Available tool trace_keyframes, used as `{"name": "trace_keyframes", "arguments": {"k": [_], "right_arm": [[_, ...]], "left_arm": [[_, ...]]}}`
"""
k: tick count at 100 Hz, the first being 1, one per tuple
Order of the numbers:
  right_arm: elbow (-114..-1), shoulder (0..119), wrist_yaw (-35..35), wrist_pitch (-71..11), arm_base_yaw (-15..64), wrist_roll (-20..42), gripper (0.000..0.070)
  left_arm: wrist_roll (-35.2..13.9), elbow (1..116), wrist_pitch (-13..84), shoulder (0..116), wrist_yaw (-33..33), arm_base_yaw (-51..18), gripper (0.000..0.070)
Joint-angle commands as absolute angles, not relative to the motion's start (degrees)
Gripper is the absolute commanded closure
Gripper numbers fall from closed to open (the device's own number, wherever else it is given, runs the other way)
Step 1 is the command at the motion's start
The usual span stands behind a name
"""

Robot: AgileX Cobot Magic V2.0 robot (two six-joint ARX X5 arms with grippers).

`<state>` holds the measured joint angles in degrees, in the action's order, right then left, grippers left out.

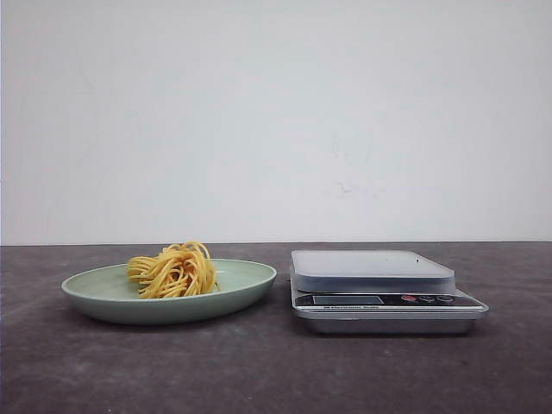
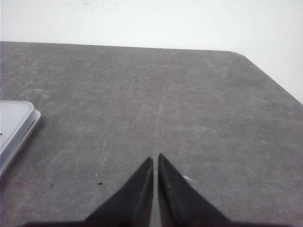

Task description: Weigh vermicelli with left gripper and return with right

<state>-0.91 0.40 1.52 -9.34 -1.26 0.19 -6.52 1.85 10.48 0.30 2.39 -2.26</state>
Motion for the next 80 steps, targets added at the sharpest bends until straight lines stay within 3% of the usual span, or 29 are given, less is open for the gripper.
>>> {"name": "trace_keyframes", "arguments": {"k": [1, 68, 80], "right_arm": [[-0.71, 0.21, 1.5, -8.56, -1.43, -0.03, 0.069], [-0.71, 0.21, 1.26, -5.61, -1.34, 0.03, 0.069], [-0.71, 0.21, 1.3, -5.56, -1.34, 2.52, 0.0693]], "left_arm": [[-5.56, 0.8, 10.74, 0.19, 2.09, -2.15, 0.07], [-5.85, 0.8, 10.57, 0.19, 1.69, -2.15, 0.07], [-4.86, 0.8, 10.74, 0.19, 1.93, -2.15, 0.07]]}}
